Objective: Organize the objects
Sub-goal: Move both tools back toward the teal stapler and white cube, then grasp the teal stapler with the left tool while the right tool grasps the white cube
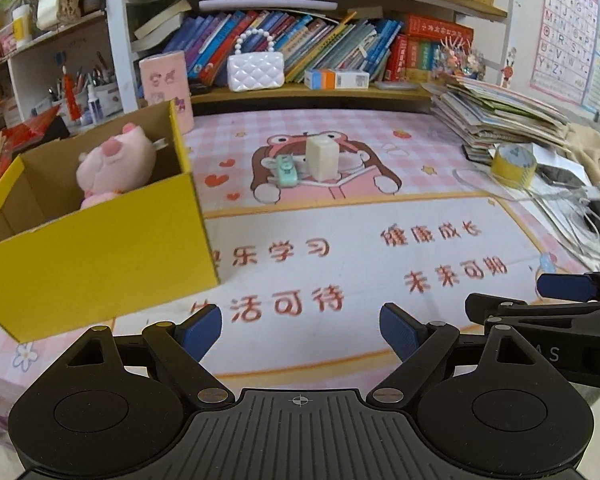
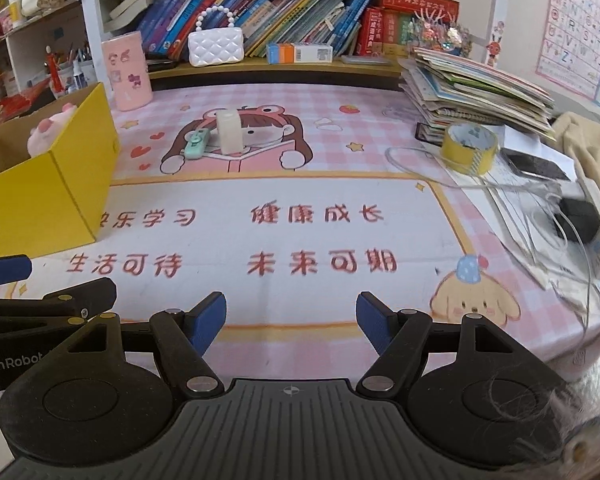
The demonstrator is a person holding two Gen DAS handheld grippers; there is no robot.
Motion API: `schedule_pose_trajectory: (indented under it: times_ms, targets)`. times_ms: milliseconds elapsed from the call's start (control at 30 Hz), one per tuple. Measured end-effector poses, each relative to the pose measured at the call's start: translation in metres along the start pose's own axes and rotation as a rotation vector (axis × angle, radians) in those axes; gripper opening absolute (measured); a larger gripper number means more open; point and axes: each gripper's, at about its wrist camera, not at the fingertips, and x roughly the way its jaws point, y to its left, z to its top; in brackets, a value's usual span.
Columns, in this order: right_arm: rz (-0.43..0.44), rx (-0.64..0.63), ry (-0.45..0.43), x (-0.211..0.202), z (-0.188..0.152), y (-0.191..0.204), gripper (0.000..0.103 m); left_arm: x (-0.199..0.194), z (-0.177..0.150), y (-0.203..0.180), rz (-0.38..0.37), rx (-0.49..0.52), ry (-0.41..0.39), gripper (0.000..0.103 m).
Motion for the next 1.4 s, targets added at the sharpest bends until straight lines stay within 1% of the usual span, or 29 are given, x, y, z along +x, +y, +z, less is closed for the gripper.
schedule_pose_trajectory:
  times_ms: [433,533,633,700,767,800,867,1033,1133,1267,1333,1400]
  targets:
    - [0.084,-0.044,0.015,0.051,0.049,-0.036,0.07,0.046,0.038,-0.022,0.067,-0.093,0.02,0.088]
    - [0.108,-0.059,0.003,0.063,0.063,-0.042,0.07,0.053,0.047,-0.026,0.085,-0.117,0.007,0.088]
    - [0.13,-0.063,-0.019,0.072,0.077,-0.047,0.07,0.06,0.058,-0.031,0.108,-0.118,-0.013,0.086]
    - [0.143,-0.064,-0.029,0.079,0.087,-0.05,0.07,0.065,0.066,-0.033,0.124,-0.12,-0.027,0.083]
    - [0.156,-0.064,-0.037,0.086,0.097,-0.053,0.07,0.071,0.072,-0.033,0.141,-0.124,-0.034,0.076]
    - [0.165,-0.065,-0.041,0.09,0.102,-0.054,0.069,0.075,0.076,-0.033,0.152,-0.129,-0.037,0.074]
    - [0.177,-0.07,-0.051,0.097,0.11,-0.056,0.069,0.082,0.081,-0.033,0.166,-0.14,-0.033,0.063]
    - [0.206,-0.067,-0.069,0.114,0.127,-0.06,0.067,0.104,0.095,-0.032,0.203,-0.151,-0.029,0.051]
    - [0.228,-0.062,-0.079,0.123,0.137,-0.06,0.067,0.121,0.102,-0.029,0.222,-0.158,-0.017,0.05]
    - [0.27,-0.069,-0.083,0.136,0.151,-0.055,0.067,0.14,0.11,-0.022,0.226,-0.177,0.006,0.05]
    - [0.303,-0.076,-0.077,0.144,0.158,-0.051,0.065,0.147,0.111,-0.019,0.232,-0.188,0.012,0.05]
    - [0.345,-0.089,-0.068,0.153,0.166,-0.045,0.06,0.151,0.112,-0.016,0.245,-0.196,0.02,0.05]
